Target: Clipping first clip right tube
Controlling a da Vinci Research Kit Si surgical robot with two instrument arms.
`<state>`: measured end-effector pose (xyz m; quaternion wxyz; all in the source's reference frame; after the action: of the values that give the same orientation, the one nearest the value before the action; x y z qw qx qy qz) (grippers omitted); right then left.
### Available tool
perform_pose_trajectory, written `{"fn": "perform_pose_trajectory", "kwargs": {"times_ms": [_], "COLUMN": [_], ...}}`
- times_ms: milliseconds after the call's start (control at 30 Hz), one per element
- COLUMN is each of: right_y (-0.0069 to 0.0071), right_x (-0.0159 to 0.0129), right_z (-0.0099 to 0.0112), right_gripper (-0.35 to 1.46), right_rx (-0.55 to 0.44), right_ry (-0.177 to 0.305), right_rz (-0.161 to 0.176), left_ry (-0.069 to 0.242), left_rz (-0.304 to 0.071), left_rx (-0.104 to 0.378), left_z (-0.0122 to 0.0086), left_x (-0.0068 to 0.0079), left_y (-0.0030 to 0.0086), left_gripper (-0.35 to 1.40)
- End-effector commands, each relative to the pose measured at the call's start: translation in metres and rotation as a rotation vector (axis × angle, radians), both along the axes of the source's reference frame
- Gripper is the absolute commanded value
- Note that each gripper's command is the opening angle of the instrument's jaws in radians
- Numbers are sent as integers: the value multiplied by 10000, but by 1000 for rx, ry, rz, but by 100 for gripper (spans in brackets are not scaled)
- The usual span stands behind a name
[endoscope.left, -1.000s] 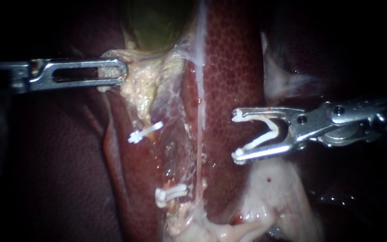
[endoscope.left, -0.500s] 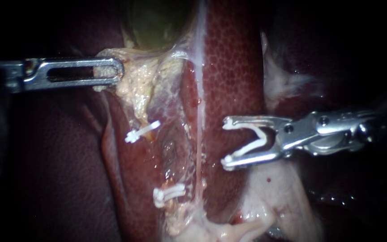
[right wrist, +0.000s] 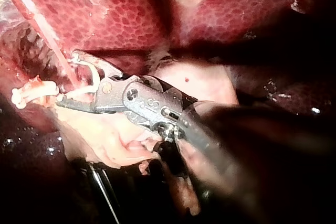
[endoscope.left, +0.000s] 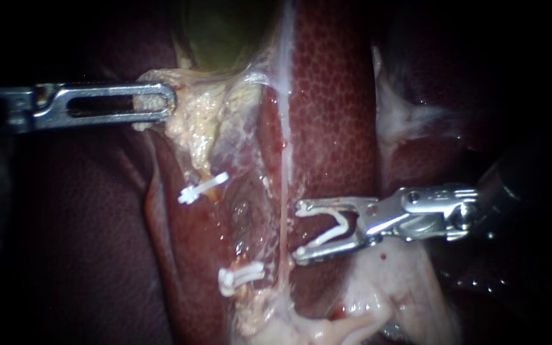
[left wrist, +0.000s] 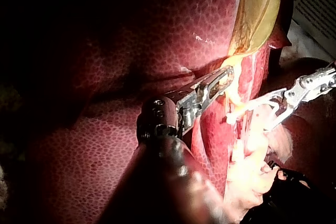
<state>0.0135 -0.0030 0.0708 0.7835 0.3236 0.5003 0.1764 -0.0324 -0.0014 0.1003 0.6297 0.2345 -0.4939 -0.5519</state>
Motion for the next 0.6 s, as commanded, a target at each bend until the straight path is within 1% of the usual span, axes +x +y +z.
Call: {"fn": "perform_pose_trajectory", "kwargs": {"times_ms": [33, 233, 467, 600], "right_y": [-3, -16, -26, -26], "right_x": [3, 20, 34, 42], "right_z": [3, 19, 27, 27], "right_gripper": [59, 58, 53, 50], "right_rx": [8, 55, 145, 195], "right_ry": [0, -5, 54, 105], "right_rz": [-1, -6, -25, -10], "left_ry": [0, 0, 1, 1], "left_rz": [0, 0, -1, -1], "left_rx": [0, 0, -1, -1], "left_z": [0, 0, 1, 1], "left_x": [0, 0, -1, -1], "left_y": [0, 0, -1, -1], "left_gripper": [-35, -35, -35, -35]}}
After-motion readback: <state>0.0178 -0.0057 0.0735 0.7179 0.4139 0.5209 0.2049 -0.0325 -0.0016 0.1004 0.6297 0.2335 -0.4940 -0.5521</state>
